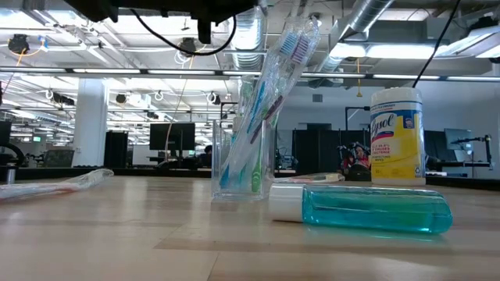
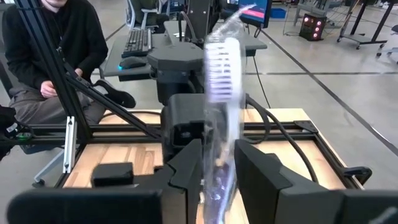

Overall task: Pick & Place toothbrushing station
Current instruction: Put the violet toothbrush into the transparent organizer

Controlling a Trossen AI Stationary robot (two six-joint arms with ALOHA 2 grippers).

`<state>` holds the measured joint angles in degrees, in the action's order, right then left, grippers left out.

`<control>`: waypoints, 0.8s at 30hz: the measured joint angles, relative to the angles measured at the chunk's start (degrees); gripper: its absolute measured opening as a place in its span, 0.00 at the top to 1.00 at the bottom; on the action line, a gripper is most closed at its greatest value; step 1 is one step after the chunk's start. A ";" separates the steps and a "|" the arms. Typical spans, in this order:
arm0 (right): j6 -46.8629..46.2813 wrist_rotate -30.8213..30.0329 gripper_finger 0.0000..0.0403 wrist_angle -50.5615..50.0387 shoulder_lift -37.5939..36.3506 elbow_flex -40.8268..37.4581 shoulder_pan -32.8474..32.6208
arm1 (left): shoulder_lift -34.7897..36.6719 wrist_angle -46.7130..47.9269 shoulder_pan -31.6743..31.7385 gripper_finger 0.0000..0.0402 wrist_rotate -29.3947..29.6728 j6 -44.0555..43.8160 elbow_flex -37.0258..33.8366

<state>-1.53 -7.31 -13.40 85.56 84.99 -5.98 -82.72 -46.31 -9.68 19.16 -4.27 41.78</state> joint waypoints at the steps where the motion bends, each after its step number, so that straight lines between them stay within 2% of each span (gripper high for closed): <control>1: 0.16 0.00 0.78 -0.28 0.00 0.00 0.00 | 0.00 0.03 -0.18 0.94 -0.02 0.07 0.00; 24: 0.44 0.00 0.78 2.49 0.04 0.00 0.54 | 0.00 -0.04 -0.35 0.94 0.03 0.85 0.00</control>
<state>-1.09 -7.31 -10.90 85.60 84.99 -5.44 -82.72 -46.35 -10.02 19.19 -3.42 41.78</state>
